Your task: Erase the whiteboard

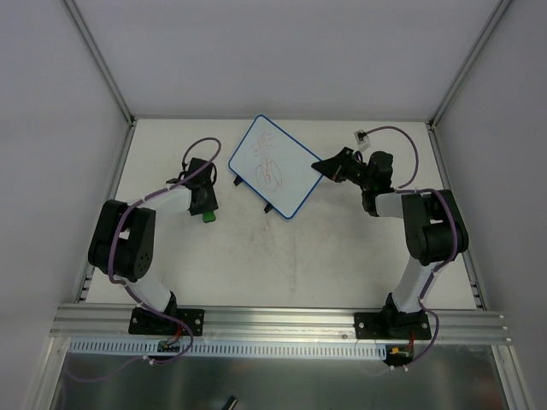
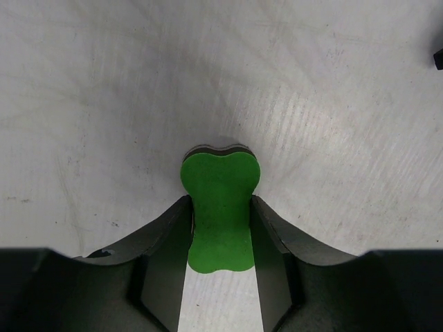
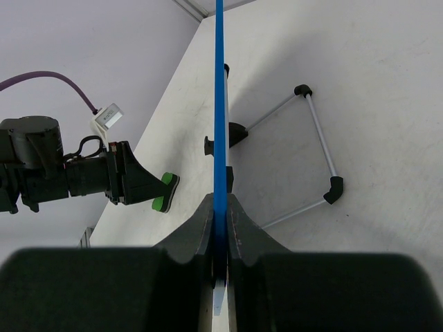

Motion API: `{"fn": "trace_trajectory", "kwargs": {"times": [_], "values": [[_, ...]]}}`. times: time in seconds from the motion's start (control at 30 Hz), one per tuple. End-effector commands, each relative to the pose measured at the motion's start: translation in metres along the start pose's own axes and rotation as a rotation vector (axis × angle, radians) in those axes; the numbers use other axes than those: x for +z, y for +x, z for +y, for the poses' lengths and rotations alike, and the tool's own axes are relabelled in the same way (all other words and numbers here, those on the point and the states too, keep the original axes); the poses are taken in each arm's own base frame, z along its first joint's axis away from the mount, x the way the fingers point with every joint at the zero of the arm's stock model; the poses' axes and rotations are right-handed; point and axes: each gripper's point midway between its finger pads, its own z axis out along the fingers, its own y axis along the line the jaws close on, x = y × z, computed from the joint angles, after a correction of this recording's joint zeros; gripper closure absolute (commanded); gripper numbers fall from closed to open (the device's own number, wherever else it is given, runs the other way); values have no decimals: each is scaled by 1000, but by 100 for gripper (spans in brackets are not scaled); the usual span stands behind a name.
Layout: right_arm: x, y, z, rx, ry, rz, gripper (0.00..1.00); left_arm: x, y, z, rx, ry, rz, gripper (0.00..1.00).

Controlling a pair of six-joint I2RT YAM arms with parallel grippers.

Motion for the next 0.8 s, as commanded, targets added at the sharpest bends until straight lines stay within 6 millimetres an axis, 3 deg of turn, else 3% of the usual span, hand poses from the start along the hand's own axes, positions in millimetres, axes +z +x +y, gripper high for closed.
{"fn": "trace_trajectory", "kwargs": {"times": [0.0,0.2,0.37,0.57,0.77], "values": [[0,-20,21,-102,-57,-50,100,1,-8,-8,0,3,-12,62],[0,-21,22,-103,-57,-51,100,1,-9,-8,0,0,-13,75],[0,-20,22,-103,-57,-51,100,-1,-10,-9,1,8,-17,100],[-1,-20,22,-101,-55,-53,100,-17,-20,-17,-13,62,-49,100],[-1,-20,23,-104,-60,-54,100,-48,-52,-38,-27,169,-134,100]]}}
